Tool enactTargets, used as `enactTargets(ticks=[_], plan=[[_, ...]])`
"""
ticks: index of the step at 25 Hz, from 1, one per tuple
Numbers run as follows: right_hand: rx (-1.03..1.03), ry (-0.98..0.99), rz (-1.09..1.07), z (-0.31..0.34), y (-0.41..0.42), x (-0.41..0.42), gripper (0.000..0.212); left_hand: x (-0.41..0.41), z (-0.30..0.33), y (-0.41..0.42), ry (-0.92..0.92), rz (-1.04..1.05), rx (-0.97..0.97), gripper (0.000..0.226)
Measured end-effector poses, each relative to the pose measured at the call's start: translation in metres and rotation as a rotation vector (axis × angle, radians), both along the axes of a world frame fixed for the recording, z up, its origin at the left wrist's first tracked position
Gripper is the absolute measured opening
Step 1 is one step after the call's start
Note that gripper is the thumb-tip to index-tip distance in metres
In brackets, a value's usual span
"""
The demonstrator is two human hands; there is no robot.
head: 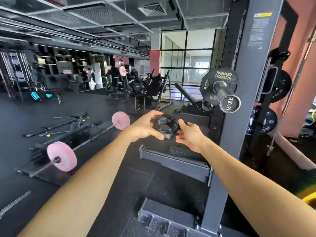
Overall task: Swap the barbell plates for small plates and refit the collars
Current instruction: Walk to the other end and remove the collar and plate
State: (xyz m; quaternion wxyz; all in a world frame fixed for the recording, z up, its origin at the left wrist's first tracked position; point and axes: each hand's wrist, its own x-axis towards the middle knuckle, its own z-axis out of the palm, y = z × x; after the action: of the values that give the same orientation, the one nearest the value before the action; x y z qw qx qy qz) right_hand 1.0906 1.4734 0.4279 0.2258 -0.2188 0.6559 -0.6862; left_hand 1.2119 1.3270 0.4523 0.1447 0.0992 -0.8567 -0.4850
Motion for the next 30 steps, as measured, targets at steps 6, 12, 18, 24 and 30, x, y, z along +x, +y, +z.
enactTargets(ticks=[6, 12, 18, 24, 30], plan=[[0.051, -0.032, 0.002, -0.027, -0.103, -0.045, 0.032, -0.042, -0.027, -0.099, -0.026, -0.017, -0.016, 0.09], [0.085, -0.081, -0.137, -0.058, -0.182, -0.089, 0.033, -0.103, -0.064, -0.182, -0.046, -0.022, -0.034, 0.091], [0.217, -0.082, -0.23, -0.106, -0.242, -0.166, 0.038, -0.184, -0.12, -0.245, -0.096, -0.001, -0.041, 0.092], [0.354, -0.205, -0.205, -0.173, -0.292, -0.257, 0.028, -0.278, -0.192, -0.294, -0.22, 0.029, -0.081, 0.097], [0.48, -0.316, -0.226, -0.272, -0.322, -0.327, 0.026, -0.349, -0.285, -0.322, -0.375, 0.009, -0.064, 0.097]])
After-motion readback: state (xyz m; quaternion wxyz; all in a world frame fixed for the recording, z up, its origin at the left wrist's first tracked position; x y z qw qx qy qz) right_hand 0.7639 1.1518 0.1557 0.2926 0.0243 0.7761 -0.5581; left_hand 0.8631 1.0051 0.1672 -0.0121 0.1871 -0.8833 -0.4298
